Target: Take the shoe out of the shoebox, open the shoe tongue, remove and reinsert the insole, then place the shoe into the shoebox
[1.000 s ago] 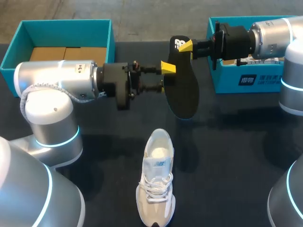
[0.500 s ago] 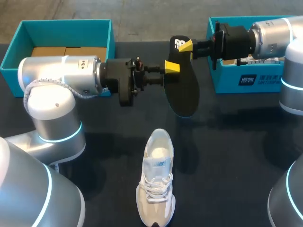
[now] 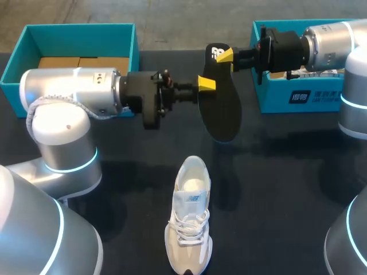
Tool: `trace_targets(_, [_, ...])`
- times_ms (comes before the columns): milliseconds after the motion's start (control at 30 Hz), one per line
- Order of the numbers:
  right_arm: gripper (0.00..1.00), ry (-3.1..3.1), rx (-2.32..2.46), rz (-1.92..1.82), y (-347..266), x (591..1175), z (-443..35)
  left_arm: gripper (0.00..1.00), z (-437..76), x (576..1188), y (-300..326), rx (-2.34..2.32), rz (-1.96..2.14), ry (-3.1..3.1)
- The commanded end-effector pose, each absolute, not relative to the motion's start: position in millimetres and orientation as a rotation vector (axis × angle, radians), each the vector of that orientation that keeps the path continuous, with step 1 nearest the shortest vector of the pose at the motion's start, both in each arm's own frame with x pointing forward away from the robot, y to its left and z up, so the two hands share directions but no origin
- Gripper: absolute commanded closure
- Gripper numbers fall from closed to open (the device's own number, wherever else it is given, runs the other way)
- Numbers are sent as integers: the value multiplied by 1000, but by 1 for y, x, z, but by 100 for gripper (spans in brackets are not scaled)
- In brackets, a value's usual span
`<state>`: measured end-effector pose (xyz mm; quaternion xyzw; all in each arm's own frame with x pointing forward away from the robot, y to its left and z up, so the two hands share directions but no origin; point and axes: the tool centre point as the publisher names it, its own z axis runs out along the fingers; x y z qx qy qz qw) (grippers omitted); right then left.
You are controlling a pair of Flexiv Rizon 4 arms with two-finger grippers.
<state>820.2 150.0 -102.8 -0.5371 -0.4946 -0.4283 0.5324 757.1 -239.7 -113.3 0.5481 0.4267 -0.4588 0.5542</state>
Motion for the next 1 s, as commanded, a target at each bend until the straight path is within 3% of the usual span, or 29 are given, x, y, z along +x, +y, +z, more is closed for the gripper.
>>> trace_targets(33, [100,-1178,-1282,-1024,151,820,-103,98,-115,761,-249,1292,-1083,1006])
trace_targets(367, [100,-1176,-1278,-1027,151,820,-103,100,-116,761,-249,1287,-1084,1007])
trace_targets(400, [91,-1176,-1276,-1028,151,820,-103,100,-116,761,-249,1288,-1084,1006])
trace_targets(433, [53,-1177,-1275,-1031,151,820,-102,100,-115,761,-249,1288,-1083,1006])
trace_targets(467, [0,-1177,-1272,-1037,151,820,-101,100,-115,761,-248,1288,-1083,1005])
trace_targets(1000, [0,-1212,-1265,-1113,133,783,-99,100,-123,761,-207,1263,-1081,1074])
